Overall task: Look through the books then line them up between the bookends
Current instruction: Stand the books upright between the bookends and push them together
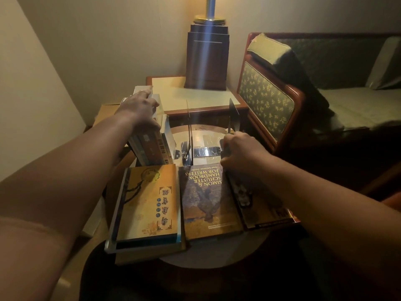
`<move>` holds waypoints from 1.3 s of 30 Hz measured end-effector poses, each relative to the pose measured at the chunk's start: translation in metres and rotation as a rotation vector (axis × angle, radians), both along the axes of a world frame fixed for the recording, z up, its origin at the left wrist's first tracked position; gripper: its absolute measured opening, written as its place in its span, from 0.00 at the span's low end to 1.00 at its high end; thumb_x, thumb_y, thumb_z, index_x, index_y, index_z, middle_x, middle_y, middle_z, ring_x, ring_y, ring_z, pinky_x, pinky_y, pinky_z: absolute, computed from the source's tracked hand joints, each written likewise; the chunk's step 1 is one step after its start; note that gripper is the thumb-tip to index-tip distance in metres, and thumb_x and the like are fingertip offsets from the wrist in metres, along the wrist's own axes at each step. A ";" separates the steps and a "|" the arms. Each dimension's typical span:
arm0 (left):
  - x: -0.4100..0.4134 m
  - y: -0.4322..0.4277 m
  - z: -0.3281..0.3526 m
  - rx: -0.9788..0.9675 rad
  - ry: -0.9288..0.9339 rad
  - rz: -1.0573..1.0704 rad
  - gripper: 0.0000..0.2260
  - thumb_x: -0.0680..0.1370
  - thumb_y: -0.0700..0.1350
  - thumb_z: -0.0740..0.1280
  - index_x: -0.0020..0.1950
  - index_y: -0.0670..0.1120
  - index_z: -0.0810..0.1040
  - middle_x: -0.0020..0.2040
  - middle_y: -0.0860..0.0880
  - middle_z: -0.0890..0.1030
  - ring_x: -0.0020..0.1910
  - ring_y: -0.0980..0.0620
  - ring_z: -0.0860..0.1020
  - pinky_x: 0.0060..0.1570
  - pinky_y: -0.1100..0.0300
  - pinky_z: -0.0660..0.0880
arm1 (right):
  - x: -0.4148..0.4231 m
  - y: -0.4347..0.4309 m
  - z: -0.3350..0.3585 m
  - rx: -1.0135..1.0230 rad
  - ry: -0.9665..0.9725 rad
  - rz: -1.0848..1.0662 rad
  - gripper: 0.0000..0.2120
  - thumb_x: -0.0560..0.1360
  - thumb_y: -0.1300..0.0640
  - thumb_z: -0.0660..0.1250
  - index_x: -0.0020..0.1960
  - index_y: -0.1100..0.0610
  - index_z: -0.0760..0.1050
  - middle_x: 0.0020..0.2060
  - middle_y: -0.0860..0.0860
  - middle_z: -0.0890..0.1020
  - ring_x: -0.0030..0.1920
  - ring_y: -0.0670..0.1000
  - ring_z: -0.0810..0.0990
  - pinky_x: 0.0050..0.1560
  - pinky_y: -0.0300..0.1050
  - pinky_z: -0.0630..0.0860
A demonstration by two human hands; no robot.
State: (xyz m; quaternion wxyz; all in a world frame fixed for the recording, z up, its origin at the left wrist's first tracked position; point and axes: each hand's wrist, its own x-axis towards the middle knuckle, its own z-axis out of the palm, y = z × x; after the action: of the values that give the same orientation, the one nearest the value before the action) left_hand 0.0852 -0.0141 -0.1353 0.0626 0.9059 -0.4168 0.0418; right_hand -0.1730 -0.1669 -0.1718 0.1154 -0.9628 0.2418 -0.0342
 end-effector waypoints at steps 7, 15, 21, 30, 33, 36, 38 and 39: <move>0.007 -0.003 -0.003 0.011 0.010 -0.009 0.33 0.69 0.53 0.76 0.72 0.49 0.71 0.79 0.46 0.57 0.76 0.40 0.57 0.69 0.40 0.64 | -0.008 -0.039 0.010 0.176 0.042 0.019 0.21 0.73 0.53 0.76 0.64 0.50 0.75 0.64 0.53 0.77 0.60 0.54 0.77 0.55 0.47 0.77; 0.007 -0.003 -0.002 0.012 0.016 0.006 0.33 0.69 0.53 0.77 0.72 0.50 0.71 0.79 0.46 0.57 0.76 0.40 0.57 0.69 0.40 0.64 | 0.023 -0.023 -0.001 -0.007 0.355 0.145 0.17 0.71 0.57 0.75 0.59 0.55 0.81 0.48 0.51 0.81 0.48 0.52 0.80 0.51 0.48 0.82; 0.004 -0.002 0.000 0.021 0.006 0.010 0.33 0.69 0.54 0.76 0.73 0.50 0.70 0.79 0.46 0.57 0.77 0.42 0.57 0.70 0.42 0.62 | 0.013 -0.026 0.014 -0.005 0.160 0.162 0.07 0.71 0.58 0.73 0.49 0.54 0.83 0.43 0.50 0.82 0.44 0.52 0.80 0.45 0.48 0.82; -0.002 -0.001 0.003 0.037 -0.018 0.020 0.33 0.70 0.55 0.75 0.73 0.51 0.69 0.79 0.47 0.57 0.77 0.42 0.57 0.69 0.43 0.64 | 0.024 0.002 0.059 -0.109 -0.751 0.244 0.11 0.72 0.60 0.75 0.53 0.61 0.83 0.44 0.55 0.85 0.40 0.46 0.78 0.37 0.27 0.72; -0.002 0.000 0.003 0.040 -0.013 0.022 0.34 0.70 0.55 0.75 0.73 0.51 0.69 0.79 0.47 0.56 0.77 0.42 0.57 0.70 0.43 0.62 | 0.032 0.020 0.035 -0.059 -0.908 0.219 0.14 0.73 0.58 0.76 0.57 0.62 0.82 0.50 0.57 0.85 0.47 0.51 0.84 0.44 0.38 0.82; -0.003 0.000 0.004 0.037 -0.005 0.020 0.33 0.70 0.55 0.75 0.73 0.51 0.69 0.79 0.47 0.56 0.77 0.42 0.57 0.71 0.44 0.62 | 0.034 0.040 -0.004 -0.005 -1.017 0.200 0.17 0.72 0.59 0.77 0.59 0.63 0.81 0.56 0.61 0.83 0.57 0.55 0.83 0.54 0.34 0.79; -0.003 0.000 0.004 0.037 0.002 0.020 0.33 0.70 0.55 0.74 0.73 0.51 0.69 0.79 0.47 0.56 0.77 0.42 0.57 0.71 0.44 0.62 | 0.033 0.053 -0.023 0.035 -1.039 0.148 0.17 0.71 0.60 0.78 0.58 0.63 0.81 0.57 0.61 0.82 0.58 0.54 0.81 0.56 0.25 0.72; -0.003 0.000 0.004 0.040 -0.001 0.021 0.33 0.70 0.55 0.74 0.73 0.51 0.69 0.79 0.47 0.56 0.77 0.42 0.57 0.71 0.44 0.63 | 0.034 0.057 -0.027 0.058 -1.034 0.109 0.17 0.71 0.59 0.78 0.57 0.63 0.81 0.57 0.61 0.82 0.57 0.51 0.80 0.53 0.23 0.71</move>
State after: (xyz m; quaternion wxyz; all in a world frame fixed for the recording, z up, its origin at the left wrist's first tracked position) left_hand 0.0819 -0.0141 -0.1312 0.0437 0.9112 -0.4081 0.0347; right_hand -0.1394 -0.1096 -0.1993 0.2480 -0.8278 0.1037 -0.4925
